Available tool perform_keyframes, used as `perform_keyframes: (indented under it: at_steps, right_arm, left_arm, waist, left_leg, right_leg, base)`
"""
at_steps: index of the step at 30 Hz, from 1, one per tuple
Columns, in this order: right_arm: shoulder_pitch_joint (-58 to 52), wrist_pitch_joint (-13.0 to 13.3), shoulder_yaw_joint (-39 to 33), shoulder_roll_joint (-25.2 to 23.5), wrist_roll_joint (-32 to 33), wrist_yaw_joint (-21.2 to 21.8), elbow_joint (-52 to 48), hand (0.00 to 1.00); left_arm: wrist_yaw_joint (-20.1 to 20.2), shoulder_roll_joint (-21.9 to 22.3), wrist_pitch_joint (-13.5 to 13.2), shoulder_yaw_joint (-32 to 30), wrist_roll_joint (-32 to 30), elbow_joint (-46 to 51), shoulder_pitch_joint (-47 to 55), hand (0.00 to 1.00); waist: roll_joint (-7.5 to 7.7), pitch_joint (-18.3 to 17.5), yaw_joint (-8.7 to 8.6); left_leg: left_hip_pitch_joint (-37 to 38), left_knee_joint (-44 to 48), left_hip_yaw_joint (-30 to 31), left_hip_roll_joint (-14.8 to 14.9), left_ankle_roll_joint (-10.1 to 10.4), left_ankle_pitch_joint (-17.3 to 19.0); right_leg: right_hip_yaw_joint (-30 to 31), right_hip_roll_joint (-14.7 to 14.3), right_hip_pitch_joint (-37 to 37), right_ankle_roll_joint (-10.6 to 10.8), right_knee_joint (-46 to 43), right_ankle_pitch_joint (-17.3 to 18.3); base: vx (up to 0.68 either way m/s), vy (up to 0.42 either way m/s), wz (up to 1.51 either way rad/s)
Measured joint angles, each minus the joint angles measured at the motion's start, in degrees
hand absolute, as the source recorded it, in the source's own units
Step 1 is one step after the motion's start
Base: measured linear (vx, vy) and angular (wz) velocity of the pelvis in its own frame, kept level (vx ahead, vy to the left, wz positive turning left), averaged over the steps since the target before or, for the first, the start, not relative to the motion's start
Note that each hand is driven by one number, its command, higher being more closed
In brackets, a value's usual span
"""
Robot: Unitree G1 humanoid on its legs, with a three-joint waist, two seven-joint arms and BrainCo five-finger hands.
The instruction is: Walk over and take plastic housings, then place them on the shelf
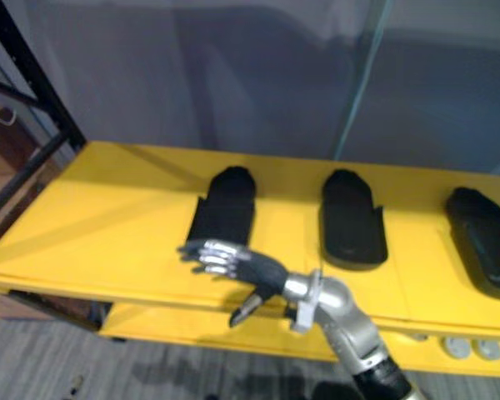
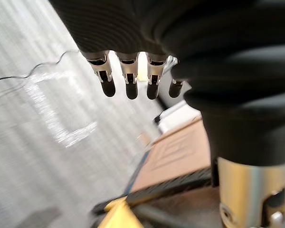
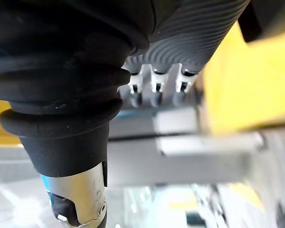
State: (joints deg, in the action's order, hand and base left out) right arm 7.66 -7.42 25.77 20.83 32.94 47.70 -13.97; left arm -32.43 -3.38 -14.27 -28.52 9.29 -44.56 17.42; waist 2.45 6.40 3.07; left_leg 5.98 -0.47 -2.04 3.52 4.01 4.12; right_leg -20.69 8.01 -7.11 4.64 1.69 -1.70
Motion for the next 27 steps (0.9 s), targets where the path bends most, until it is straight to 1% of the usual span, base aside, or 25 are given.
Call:
perform_keyframes:
  at_steps: [1,2,4,7,11,12,14,16,17,18,19,24,27]
  right_arm:
    - [0.01,-0.31,0.44,0.00,0.00,0.07,0.09,0.00]
    - [0.25,-0.38,1.42,0.00,0.00,0.64,0.80,0.00]
    - [0.86,-0.54,2.31,0.10,0.00,1.22,1.47,0.00]
    - [2.47,-1.64,4.28,0.08,-0.02,2.40,1.78,0.00]
    - [4.19,-1.83,7.97,-0.57,-1.22,1.81,4.68,0.00]
    - [4.55,-1.77,8.95,-0.80,-2.01,0.64,6.02,0.00]
    - [4.73,-0.86,9.51,-1.80,-2.84,-2.69,8.13,0.00]
    - [5.10,2.47,9.22,-3.29,-2.94,-7.73,10.77,0.00]
    - [5.16,3.35,9.05,-3.69,-2.94,-8.74,11.17,0.00]
    - [5.42,5.40,8.68,-4.56,-2.93,-10.33,12.24,0.00]
    - [5.45,6.63,7.98,-5.13,-2.94,-10.99,13.31,0.00]
    - [6.63,9.69,6.83,-8.27,-2.94,-14.24,18.21,0.00]
    - [6.64,10.21,6.75,-9.66,-2.93,-15.55,20.81,0.00]
  left_arm:
    - [0.44,-0.17,0.25,0.01,0.51,-0.64,0.00,0.00]
    - [1.68,-0.58,0.70,0.01,1.72,-2.05,-0.04,0.00]
    - [2.35,-0.74,0.73,0.02,1.71,-3.06,-0.04,0.00]
    - [3.53,-0.80,1.17,0.13,1.77,-4.41,-0.50,0.00]
    - [3.90,-0.94,1.17,0.79,1.93,-5.29,-1.20,0.00]
    - [3.91,-0.99,1.17,1.27,1.90,-5.97,-1.71,0.00]
    - [3.93,-1.00,1.17,2.57,1.59,-6.14,-1.97,0.00]
    - [3.94,-1.01,1.17,2.88,1.55,-6.14,-2.56,0.00]
    - [3.93,-1.03,1.18,2.89,1.55,-6.14,-2.75,0.00]
    - [3.91,-1.05,1.26,3.09,1.55,-6.14,-3.07,0.00]
    - [3.87,-1.20,1.69,3.74,1.56,-6.14,-3.38,0.00]
    - [3.87,-1.11,2.69,4.99,1.55,-6.13,-3.93,0.00]
    - [3.86,-1.10,3.16,5.03,1.56,-6.13,-3.92,0.00]
  waist:
    - [0.12,0.04,0.05]
    - [0.56,0.04,0.11]
    - [1.03,0.10,0.22]
    - [1.45,0.08,0.84]
    - [1.55,0.03,1.28]
    - [1.55,0.03,1.52]
    - [1.57,0.02,1.83]
    - [1.58,0.03,2.19]
    - [1.57,0.03,2.29]
    - [1.60,0.05,2.27]
    - [1.68,0.10,2.32]
    - [1.51,0.67,2.53]
    - [1.50,0.75,2.57]
  left_leg:
    - [0.00,0.01,0.03,-0.01,0.00,0.00]
    - [0.00,0.01,0.10,0.09,0.00,0.00]
    - [0.00,0.01,0.10,0.21,0.04,-0.01]
    - [-0.26,-0.02,0.02,0.38,0.19,-0.12]
    - [-0.24,0.07,0.16,0.48,0.29,-0.19]
    - [-0.25,0.08,0.22,0.48,0.29,-0.19]
    - [-0.31,0.08,0.39,0.50,0.29,-0.19]
    - [-0.38,0.11,0.59,0.56,0.29,-0.19]
    - [-0.44,0.13,0.69,0.57,0.29,-0.19]
    - [-0.79,0.40,1.40,0.56,0.29,-0.19]
    - [-1.00,0.63,1.49,0.54,0.29,-0.19]
    - [-1.01,0.91,1.69,0.53,0.40,-0.25]
    - [-0.99,0.95,1.89,0.41,0.50,-0.33]
  right_leg:
    - [0.03,-0.01,0.06,0.09,-0.20,0.17]
    - [0.07,-0.09,0.11,-0.09,-0.40,0.53]
    - [0.16,-0.18,0.29,-0.24,-0.72,0.82]
    - [0.38,-0.27,1.04,-0.52,-1.47,1.10]
    - [0.33,-0.41,1.04,-0.48,-1.52,1.07]
    - [0.31,-0.44,1.03,-0.45,-1.53,1.05]
    - [0.28,-0.50,1.03,-0.50,-1.53,1.08]
    - [0.25,-0.58,1.01,-0.56,-1.53,1.12]
    - [0.23,-0.60,1.00,-0.57,-1.53,1.13]
    - [0.12,-0.60,1.01,-0.60,-1.53,1.14]
    - [-0.15,-0.58,0.97,-0.60,-1.53,1.14]
    - [-0.64,-0.34,0.89,-0.27,-2.22,1.38]
    - [-0.86,-0.12,0.87,0.00,-2.54,1.57]
  base:
    - [-0.05,-0.006,0.01]
    - [-0.04,-0.010,0.01]
    - [-0.02,-0.006,0.00]
    - [0.00,0.000,0.00]
    - [0.00,0.000,0.00]
    - [0.00,0.000,0.00]
    - [0.01,0.003,0.03]
    - [0.00,0.002,0.03]
    - [0.00,0.000,0.09]
    - [0.00,0.001,0.14]
    - [-0.01,0.001,0.15]
    - [-0.02,0.003,0.03]
    - [-0.03,0.008,0.04]
